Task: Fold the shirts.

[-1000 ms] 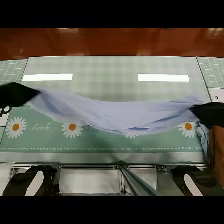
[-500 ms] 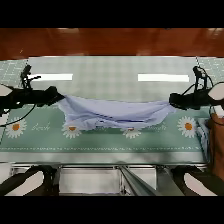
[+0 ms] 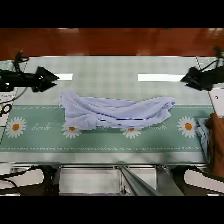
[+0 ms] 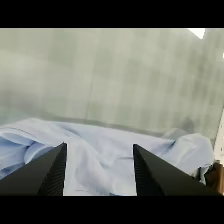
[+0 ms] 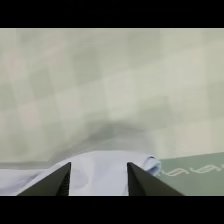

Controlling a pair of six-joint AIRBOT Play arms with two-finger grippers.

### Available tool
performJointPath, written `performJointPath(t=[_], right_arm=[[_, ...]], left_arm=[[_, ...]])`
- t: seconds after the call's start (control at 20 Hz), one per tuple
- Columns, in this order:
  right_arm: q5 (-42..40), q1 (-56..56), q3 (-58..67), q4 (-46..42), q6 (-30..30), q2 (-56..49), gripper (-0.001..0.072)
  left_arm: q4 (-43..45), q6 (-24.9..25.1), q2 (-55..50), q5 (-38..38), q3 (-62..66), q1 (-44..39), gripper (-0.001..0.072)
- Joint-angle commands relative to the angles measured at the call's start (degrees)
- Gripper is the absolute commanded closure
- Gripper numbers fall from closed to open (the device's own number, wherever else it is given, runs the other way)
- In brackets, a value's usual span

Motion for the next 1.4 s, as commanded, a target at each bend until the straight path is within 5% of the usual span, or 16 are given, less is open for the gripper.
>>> performJointPath(t=[0.0, 0.3, 0.8, 0.85, 0.9, 0.95, 1.35], right_arm=[[5.7, -9.55, 1.44, -1.53, -2.91, 5.73, 0.0296], [0.46, -13.14, -29.81, 6.58, -11.61, 14.23, 0.0297], [1.05, -13.09, -32.89, 8.79, -14.71, 14.21, 0.0297], [0.9, -13.09, -32.89, 8.61, -14.69, 14.21, 0.0297], [0.9, -13.09, -32.89, 8.41, -14.67, 14.21, 0.0297], [0.92, -13.09, -32.89, 7.8, -14.64, 14.19, 0.0297], [-1.31, -12.92, -32.98, 11.85, -15.89, 9.9, 0.0298]], left_arm=[[0.15, 0.02, 3.21, -4.79, 1.6, 7.56, 0.0201], [-1.22, 8.0, 4.72, -4.35, -21.07, 4.94, 0.0202], [-9.66, 15.65, -2.86, 1.57, -17.66, -2.95, 0.0202], [-9.64, 15.67, -3.96, 1.09, -16.37, -4.92, 0.0248], [-9.2, 17.03, -4.76, -0.61, -14.71, -6.36, 0.0594], [-8.94, 17.53, -5.05, -1.66, -13.03, -6.99, 0.0688], [-8.74, 16.76, -4.81, -8.52, -5.05, -6.01, 0.0688]])
